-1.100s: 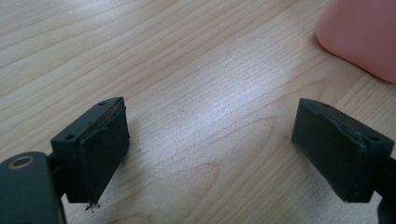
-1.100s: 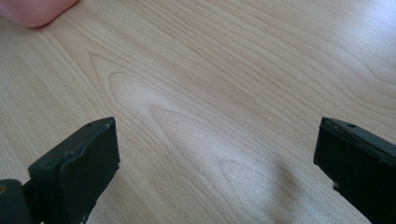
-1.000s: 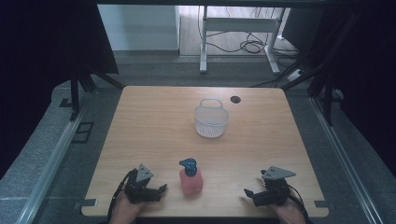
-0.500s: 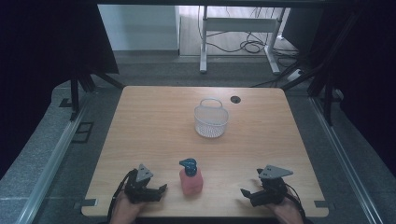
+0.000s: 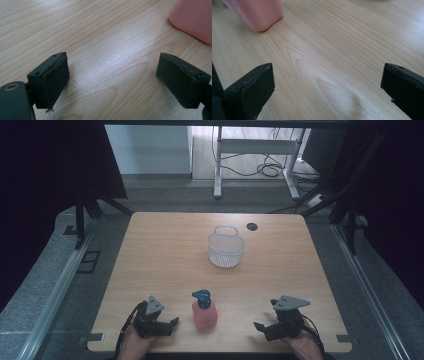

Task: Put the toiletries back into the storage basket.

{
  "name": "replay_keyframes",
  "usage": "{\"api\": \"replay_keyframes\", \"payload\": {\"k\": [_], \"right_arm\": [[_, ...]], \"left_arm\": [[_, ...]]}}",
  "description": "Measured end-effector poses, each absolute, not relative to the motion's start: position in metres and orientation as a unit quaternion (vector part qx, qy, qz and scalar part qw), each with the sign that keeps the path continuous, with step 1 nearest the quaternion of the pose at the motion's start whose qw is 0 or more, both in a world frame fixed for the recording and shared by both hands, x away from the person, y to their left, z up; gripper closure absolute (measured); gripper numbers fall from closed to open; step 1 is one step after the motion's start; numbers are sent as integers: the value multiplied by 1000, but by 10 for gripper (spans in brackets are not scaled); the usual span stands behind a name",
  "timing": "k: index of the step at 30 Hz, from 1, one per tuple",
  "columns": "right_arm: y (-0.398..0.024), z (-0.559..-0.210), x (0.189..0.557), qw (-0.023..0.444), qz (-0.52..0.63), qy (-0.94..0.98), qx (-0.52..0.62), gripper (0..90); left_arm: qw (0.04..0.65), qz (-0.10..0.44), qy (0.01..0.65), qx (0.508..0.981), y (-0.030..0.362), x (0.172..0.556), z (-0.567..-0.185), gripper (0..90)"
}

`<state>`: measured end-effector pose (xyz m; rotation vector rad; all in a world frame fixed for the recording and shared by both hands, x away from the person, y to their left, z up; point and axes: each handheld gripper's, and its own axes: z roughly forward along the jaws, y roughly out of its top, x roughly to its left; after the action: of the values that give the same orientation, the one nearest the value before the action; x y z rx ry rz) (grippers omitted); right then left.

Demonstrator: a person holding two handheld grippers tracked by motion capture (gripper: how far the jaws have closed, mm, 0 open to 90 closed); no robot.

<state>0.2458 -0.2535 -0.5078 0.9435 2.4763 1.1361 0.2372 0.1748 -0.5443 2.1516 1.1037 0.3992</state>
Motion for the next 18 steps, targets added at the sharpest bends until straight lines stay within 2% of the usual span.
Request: {"api": "replay_keyframes", "payload": {"k": [18], "right_arm": [[-230,-495,254,93,420,849,307,0]], "left_arm": [[338,153,424,827,175,237,-544,107]]}}
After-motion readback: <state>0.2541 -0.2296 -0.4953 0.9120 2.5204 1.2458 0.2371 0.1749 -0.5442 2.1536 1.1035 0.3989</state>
